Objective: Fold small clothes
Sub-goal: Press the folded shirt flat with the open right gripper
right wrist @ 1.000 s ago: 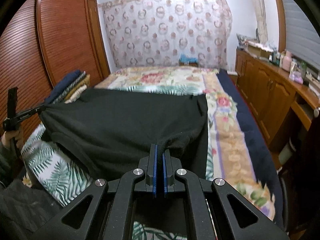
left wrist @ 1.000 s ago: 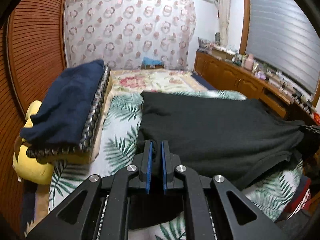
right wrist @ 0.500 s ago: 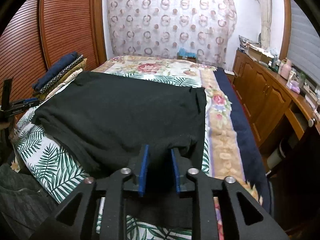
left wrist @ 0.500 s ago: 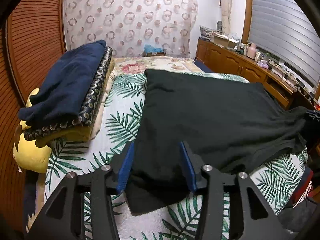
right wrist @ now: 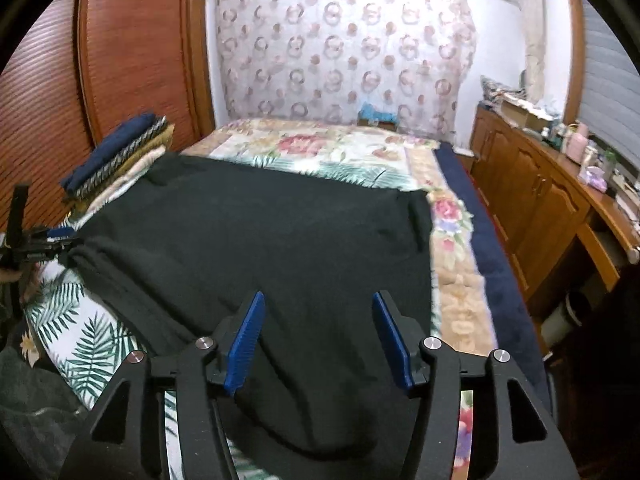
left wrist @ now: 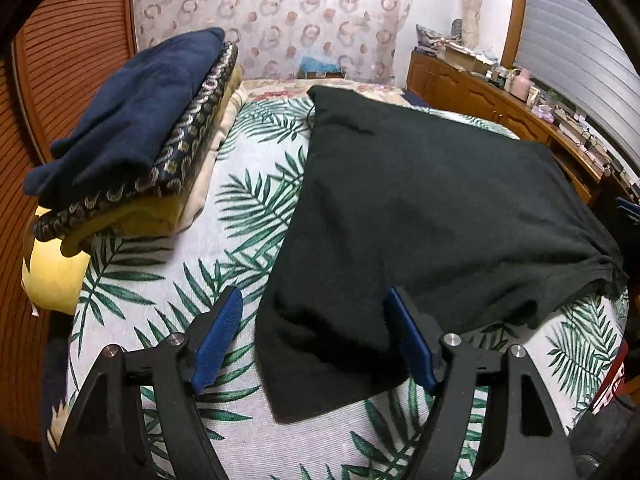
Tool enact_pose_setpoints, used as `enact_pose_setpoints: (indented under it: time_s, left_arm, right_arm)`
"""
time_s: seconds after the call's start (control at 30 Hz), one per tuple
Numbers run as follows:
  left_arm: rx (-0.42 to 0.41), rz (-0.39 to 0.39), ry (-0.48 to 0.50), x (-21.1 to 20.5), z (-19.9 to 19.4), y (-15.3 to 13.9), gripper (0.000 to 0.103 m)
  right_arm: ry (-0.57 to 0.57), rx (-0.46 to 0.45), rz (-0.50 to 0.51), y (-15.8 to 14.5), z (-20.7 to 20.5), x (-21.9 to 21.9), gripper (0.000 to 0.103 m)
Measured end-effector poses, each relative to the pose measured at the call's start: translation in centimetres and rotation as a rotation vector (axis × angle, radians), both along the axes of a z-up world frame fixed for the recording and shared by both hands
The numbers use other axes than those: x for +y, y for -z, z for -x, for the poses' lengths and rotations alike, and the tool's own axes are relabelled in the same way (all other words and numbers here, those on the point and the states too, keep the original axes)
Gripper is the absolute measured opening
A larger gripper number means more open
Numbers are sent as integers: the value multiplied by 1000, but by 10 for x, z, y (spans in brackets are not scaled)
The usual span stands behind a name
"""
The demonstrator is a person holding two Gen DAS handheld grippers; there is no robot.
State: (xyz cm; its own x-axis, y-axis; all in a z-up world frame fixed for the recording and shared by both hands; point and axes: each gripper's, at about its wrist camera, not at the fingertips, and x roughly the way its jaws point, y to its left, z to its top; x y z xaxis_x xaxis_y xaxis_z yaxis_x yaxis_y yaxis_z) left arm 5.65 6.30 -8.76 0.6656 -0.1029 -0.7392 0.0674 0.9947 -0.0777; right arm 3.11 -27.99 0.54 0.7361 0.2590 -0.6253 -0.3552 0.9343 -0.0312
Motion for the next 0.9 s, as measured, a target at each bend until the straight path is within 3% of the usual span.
enact_pose_setpoints:
  time_s: [0.47, 0.57, 0.9]
  left_arm:
    - [14, -36, 6, -4, -3, 3, 78]
    - [13, -36, 9, -4, -2, 3, 78]
    - [8, 28, 12, 6, -2, 2, 79]
  right_arm:
    - [-56, 125, 42, 37, -50, 41, 58]
    - [-57, 112, 55, 36, -51, 41, 59]
    - [-86, 122, 49, 39, -56, 42, 73]
